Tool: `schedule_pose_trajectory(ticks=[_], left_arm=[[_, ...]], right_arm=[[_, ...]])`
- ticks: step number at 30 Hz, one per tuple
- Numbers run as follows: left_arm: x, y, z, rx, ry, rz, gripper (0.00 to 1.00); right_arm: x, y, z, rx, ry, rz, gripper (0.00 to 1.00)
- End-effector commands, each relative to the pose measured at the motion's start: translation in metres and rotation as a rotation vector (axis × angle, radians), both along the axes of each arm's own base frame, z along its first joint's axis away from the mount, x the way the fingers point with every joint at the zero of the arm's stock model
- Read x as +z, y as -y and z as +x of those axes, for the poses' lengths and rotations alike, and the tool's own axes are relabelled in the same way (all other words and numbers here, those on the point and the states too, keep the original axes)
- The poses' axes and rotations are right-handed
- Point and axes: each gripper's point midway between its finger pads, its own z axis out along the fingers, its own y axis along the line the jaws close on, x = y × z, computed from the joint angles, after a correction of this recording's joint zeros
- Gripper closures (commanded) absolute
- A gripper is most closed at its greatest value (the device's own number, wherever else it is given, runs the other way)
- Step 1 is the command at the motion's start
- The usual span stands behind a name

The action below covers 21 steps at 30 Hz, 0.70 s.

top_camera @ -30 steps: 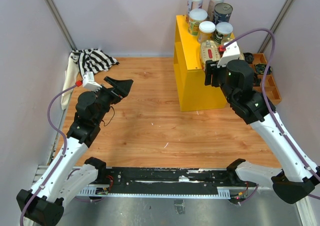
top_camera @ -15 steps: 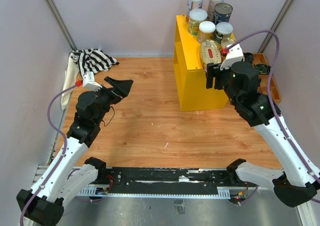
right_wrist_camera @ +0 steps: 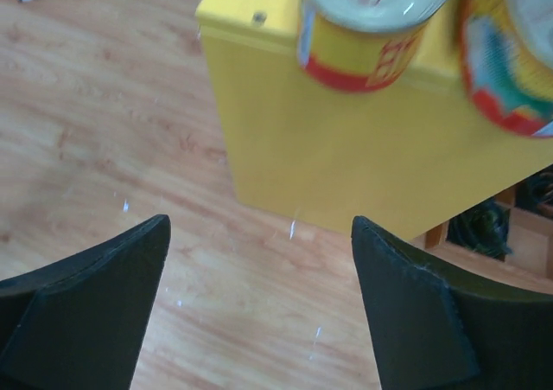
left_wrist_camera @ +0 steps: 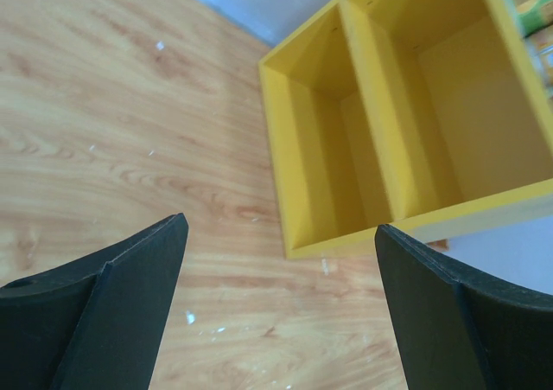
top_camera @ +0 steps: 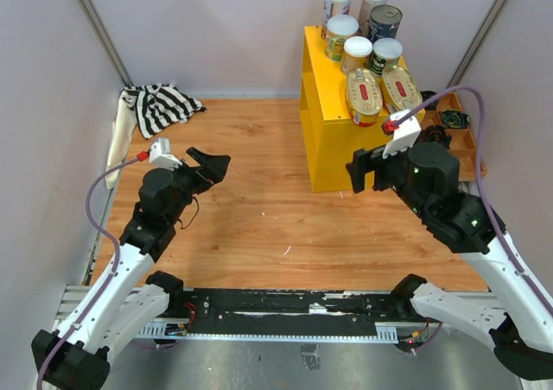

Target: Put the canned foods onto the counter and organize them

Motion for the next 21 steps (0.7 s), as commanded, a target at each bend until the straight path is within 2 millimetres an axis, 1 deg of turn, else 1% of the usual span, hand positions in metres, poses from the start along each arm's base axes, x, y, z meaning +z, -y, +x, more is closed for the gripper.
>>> schedule_pose_trajectory(ticks=[1, 2, 3, 5, 9, 12, 14, 16, 18, 21], left_arm=[[-0.030, -0.010, -0.005, 0.031, -0.047, 0.052, 0.06], [-0.034, -0.011, -0.005, 0.033, -0.052, 0.059, 0.06], [-0.039, -0.012, -0.005, 0.034, -0.059, 0.067, 0.06], [-0.047, -0.012, -0.006, 0.032, -0.076, 0.083, 0.06], [-0.057, -0.015, -0.007, 0.038, -0.092, 0.108, 0.06], [-0.060, -0.016, -0.007, 0.039, -0.091, 0.119, 0.06], [-0.062, -0.016, -0.007, 0.039, -0.089, 0.129, 0.06], [-0.064, -0.017, -0.006, 0.042, -0.090, 0.133, 0.06], [-0.066, -0.017, -0.006, 0.042, -0.091, 0.137, 0.06], [-0.068, -0.018, -0.006, 0.046, -0.092, 0.148, 0.06]], right_arm=[[-0.045, -0.015, -0.011, 0.046, -0.087, -0.037, 0.00], [-0.056, -0.020, -0.013, 0.060, -0.101, -0.051, 0.01], [-0.060, -0.023, -0.014, 0.064, -0.102, -0.055, 0.02], [-0.076, -0.029, -0.015, 0.073, -0.115, -0.065, 0.01], [-0.106, -0.037, -0.018, 0.080, -0.157, -0.064, 0.02], [-0.122, -0.031, -0.017, 0.013, -0.193, -0.052, 0.02], [-0.131, -0.025, -0.014, -0.048, -0.209, -0.052, 0.02], [-0.138, -0.022, -0.012, -0.078, -0.227, -0.062, 0.01], [-0.141, -0.014, -0.009, -0.144, -0.239, -0.079, 0.02], [-0.145, -0.008, -0.008, -0.184, -0.259, -0.105, 0.02]])
